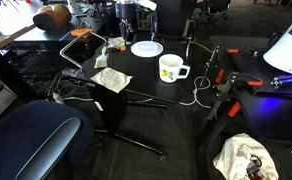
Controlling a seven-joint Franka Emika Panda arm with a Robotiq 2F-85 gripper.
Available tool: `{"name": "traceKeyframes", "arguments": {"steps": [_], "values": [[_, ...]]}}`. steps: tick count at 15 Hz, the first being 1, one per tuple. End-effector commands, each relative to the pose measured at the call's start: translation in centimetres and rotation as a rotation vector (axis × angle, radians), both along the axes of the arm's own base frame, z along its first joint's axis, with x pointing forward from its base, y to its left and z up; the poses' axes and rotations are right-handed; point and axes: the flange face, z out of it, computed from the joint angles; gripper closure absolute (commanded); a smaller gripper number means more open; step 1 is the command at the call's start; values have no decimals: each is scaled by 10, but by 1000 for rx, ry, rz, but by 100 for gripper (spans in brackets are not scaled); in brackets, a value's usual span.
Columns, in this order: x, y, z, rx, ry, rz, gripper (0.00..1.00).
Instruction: Put the yellow marker in the mug
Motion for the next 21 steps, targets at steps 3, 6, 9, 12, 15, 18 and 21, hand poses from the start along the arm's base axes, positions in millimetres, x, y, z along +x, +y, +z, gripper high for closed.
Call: {"name": "traceKeyframes", "arguments": {"steps": [3, 6, 9, 12, 15, 18, 21], "values": [[-35, 20, 75, 27, -66, 74, 97], [-49, 27, 100, 75, -121, 167, 97], [-60, 27, 114, 145, -186, 287, 97], [-65, 25, 120, 224, -243, 420, 97], [-77, 10, 114, 324, -281, 539, 97], [-92, -8, 104, 429, -279, 610, 97], [-106, -25, 93, 513, -252, 671, 97]]}}
